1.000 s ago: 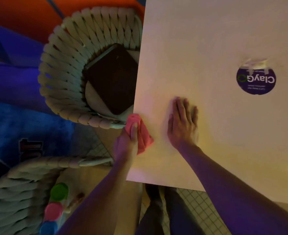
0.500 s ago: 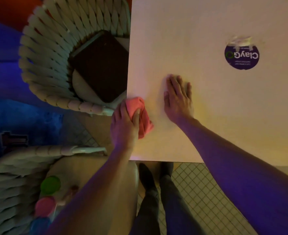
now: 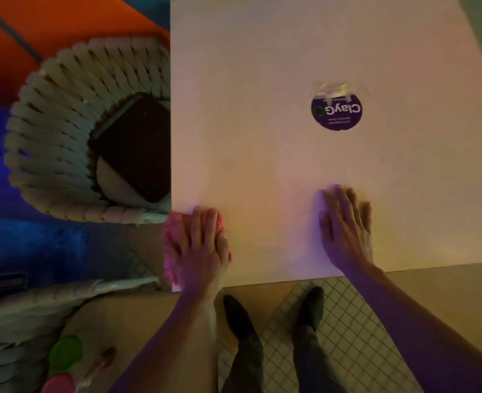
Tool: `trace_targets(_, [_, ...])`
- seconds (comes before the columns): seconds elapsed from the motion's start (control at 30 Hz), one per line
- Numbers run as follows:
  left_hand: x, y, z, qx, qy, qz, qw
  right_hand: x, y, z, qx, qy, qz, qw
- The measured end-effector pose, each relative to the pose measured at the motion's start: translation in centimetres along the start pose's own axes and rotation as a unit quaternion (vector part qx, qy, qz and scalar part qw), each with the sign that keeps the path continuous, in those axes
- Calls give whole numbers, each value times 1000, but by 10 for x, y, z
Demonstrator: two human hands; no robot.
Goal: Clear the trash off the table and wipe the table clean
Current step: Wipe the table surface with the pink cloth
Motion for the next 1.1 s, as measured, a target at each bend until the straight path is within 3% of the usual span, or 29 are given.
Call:
trace_targets(0.17, [83, -53, -1, -33, -32, 77, 996, 2, -53, 11, 9, -37, -2, 999])
trace_targets(0.3, [128, -124, -7, -25, -48, 56, 997, 3, -56, 9, 28, -50, 8, 998])
trace_targets(0.5, [91, -228, -21, 11, -49, -120, 992, 3, -61, 8, 49, -55, 12, 997])
trace_targets(0.63, [34, -196, -19, 7, -10, -263, 965, 2, -64, 5, 57, -55, 20, 997])
trace_targets(0.7, [14, -156, -14, 1, -2, -297, 955, 1, -67, 9, 63, -54, 14, 996])
trace_targets(0.9, [-10, -63, -3, 43, 39, -70, 996, -4, -112, 24, 15, -11, -21, 1000])
trace_targets(1.1, [27, -144, -19, -19, -17, 62, 998, -10, -159, 35, -21, -3, -32, 999])
Point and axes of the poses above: each hand's wrist, its own x-axis towards the middle knuckle, its own z-axis out of the back of the hand, y = z × x, the point moved 1 cm from there along x, towards the middle knuckle, and after that the axes turned 3 degrees about -x, right-handed, at the moved point
